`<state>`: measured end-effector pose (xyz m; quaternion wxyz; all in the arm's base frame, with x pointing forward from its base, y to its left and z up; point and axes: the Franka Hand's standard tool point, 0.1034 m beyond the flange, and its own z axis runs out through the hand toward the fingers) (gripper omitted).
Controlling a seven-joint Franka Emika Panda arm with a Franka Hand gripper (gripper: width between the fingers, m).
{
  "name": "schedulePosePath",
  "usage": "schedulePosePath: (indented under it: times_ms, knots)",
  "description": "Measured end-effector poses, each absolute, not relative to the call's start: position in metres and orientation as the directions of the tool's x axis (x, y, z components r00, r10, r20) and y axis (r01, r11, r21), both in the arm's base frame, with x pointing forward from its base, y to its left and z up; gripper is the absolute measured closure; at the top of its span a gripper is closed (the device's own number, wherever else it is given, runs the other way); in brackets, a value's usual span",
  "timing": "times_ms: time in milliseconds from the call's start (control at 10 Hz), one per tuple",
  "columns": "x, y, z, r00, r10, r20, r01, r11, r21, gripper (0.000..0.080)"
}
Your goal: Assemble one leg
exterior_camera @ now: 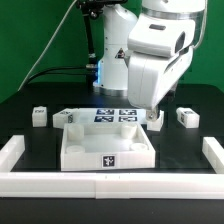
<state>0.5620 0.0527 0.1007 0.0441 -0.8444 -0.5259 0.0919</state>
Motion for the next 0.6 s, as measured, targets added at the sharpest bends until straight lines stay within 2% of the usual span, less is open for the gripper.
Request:
schedulePosePath:
  times_ms: [100,600]
  knots:
    - [0.5626,0.0523,0.1004,0.413,0.903,-0.115,0.884,-0.428,-0.188,0.015]
    - [0.5622,0.0521,0.1,0.412,0.904,-0.116,0.884,-0.428,-0.189,0.015]
